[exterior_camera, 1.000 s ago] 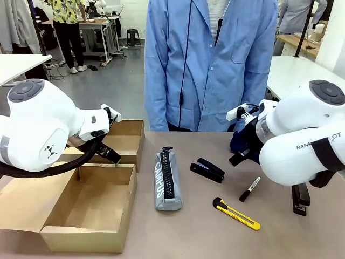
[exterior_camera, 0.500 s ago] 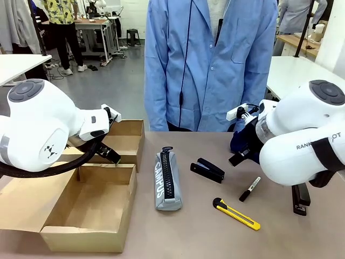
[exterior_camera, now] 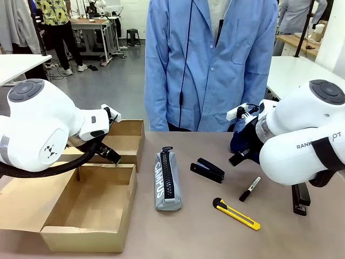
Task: Place items inside the box.
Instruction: Pick up a Pencil pouch or Stapler and place it inside the Mailer Box closest to the robot.
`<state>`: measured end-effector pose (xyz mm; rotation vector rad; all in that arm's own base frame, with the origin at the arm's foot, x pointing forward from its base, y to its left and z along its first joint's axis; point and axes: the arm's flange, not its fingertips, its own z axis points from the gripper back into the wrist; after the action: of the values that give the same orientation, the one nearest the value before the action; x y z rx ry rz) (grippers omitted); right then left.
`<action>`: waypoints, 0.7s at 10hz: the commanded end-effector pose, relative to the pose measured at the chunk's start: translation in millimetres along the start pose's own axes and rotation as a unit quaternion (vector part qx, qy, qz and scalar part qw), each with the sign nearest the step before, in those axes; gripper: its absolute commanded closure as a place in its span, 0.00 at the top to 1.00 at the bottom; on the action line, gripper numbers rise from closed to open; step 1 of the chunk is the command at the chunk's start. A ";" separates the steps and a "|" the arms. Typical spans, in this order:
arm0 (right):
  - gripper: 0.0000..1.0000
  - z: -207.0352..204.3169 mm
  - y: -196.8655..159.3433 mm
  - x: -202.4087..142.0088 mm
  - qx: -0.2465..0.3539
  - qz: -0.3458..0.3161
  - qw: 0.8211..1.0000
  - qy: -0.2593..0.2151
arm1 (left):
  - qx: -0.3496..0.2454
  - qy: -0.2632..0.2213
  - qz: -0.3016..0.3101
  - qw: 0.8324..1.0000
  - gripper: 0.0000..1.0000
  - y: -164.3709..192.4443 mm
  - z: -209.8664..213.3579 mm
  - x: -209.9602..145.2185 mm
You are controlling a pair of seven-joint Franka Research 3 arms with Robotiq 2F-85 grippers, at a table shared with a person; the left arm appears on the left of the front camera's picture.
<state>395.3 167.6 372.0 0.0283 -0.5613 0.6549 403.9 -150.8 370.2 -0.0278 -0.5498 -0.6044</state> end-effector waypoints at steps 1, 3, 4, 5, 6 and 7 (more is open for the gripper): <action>1.00 39.6 -12.7 5.0 0.026 -0.032 0.999 -0.006 | -0.022 -0.029 0.009 0.999 1.00 1.8 33.8 -1.0; 1.00 120.6 -23.8 -13.1 0.031 -0.082 0.996 -0.033 | -0.073 -0.042 0.069 0.994 1.00 21.0 116.9 -15.5; 1.00 154.8 -33.7 -35.2 0.063 -0.104 0.991 -0.051 | -0.085 -0.048 0.104 0.990 1.00 36.6 150.9 -33.1; 1.00 182.3 -55.5 -66.0 0.109 -0.133 0.981 -0.092 | -0.118 -0.063 0.133 0.982 1.00 58.5 180.1 -59.0; 1.00 200.7 -86.4 -103.8 0.150 -0.174 0.965 -0.125 | -0.145 -0.081 0.162 0.973 1.00 89.2 200.1 -93.2; 1.00 215.6 -126.0 -151.9 0.164 -0.247 0.944 -0.145 | -0.197 -0.116 0.213 0.950 1.00 137.5 213.8 -139.9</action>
<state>319.2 4.1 551.4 0.4860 -0.6742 0.3459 319.6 11.9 545.4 -0.4807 -0.6066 -0.3484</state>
